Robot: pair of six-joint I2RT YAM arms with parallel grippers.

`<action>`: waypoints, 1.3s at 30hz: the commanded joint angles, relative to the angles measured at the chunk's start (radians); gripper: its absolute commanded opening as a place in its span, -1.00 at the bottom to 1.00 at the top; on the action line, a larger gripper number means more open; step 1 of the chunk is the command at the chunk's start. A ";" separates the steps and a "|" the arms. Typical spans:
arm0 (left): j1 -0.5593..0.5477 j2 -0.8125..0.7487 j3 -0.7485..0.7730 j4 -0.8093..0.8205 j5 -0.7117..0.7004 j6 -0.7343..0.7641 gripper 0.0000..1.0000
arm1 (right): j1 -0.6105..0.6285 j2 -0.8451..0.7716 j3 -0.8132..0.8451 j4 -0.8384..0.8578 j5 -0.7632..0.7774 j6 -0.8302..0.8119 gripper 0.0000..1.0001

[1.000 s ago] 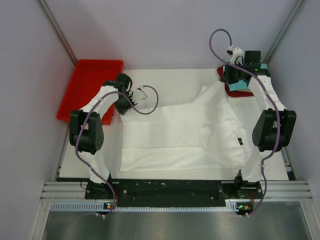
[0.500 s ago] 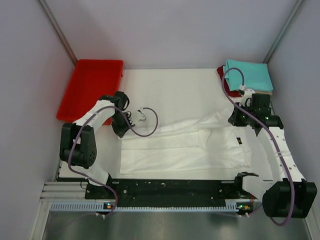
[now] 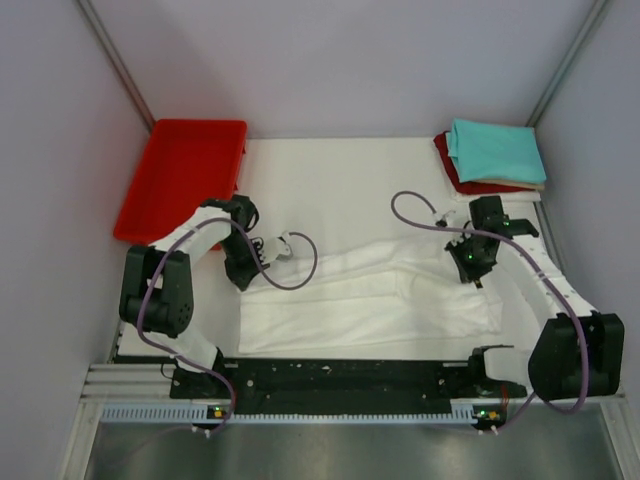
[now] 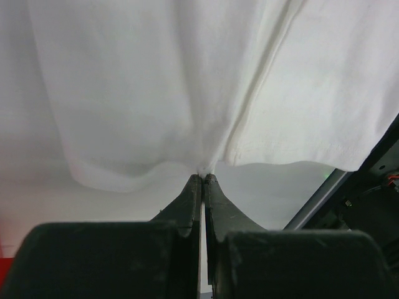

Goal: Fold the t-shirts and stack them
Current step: Fold the other side of the tshirt into a rectangle

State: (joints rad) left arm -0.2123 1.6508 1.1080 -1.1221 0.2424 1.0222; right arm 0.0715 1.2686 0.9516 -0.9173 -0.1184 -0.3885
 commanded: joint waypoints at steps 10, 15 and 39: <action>-0.002 0.029 0.000 -0.018 -0.063 0.061 -1.00 | 0.083 -0.077 -0.200 -0.078 0.036 -0.282 -1.00; -0.006 0.035 0.004 -0.013 -0.058 0.058 -0.99 | 0.090 -0.122 -0.165 -0.037 0.085 -0.230 0.01; -0.025 0.014 0.006 -0.004 -0.037 0.036 -1.00 | 0.077 -0.270 -0.327 0.395 0.049 1.107 0.22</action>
State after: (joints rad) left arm -0.2321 1.6917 1.1072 -1.1191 0.1902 1.0534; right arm 0.1528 0.9573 0.6456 -0.7136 -0.1013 0.6590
